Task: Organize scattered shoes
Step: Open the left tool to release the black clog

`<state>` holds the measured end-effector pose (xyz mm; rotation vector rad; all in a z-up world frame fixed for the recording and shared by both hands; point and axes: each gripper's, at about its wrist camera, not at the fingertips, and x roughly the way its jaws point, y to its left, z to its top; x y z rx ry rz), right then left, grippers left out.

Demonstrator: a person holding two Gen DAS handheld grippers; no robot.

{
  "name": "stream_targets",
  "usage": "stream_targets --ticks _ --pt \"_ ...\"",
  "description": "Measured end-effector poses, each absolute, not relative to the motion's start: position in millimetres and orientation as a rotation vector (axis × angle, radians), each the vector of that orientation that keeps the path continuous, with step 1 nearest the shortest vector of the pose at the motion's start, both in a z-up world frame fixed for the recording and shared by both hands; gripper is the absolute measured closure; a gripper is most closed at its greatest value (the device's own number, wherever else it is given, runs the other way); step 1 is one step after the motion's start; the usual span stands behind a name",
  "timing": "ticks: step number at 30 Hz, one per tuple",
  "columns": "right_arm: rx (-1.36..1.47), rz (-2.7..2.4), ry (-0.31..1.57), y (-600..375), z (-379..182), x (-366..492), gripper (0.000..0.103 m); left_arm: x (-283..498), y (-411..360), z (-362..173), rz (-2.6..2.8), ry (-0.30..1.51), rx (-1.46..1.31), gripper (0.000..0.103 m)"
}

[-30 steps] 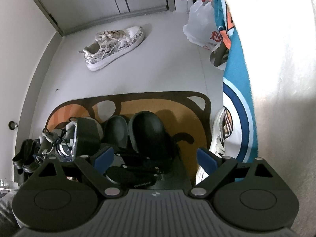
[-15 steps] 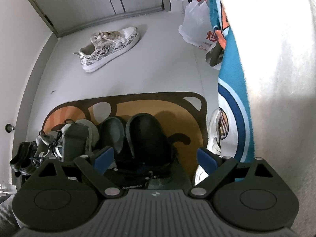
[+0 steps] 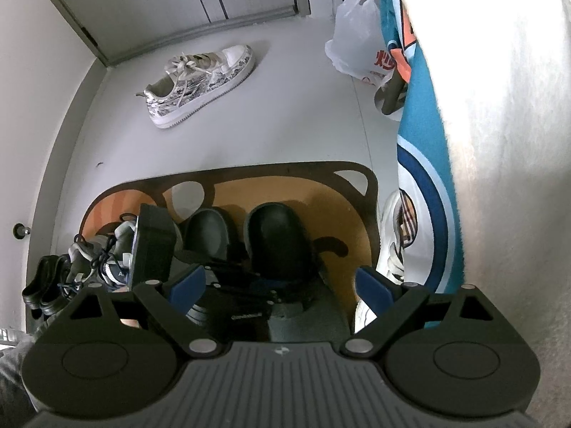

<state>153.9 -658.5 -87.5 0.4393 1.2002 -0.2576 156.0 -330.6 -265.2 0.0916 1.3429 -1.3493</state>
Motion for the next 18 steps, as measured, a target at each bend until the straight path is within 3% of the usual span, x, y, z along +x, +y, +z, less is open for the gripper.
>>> stream_targets --ticks 8,18 --pt "0.438 -0.262 1.211 -659.8 -92.4 155.2 0.009 153.2 -327.9 -261.9 -1.363 1.319 0.116 0.091" --pt "0.428 -0.267 1.212 -660.7 -96.7 155.4 0.009 157.6 -324.2 -251.3 -1.323 1.334 0.146 0.089"
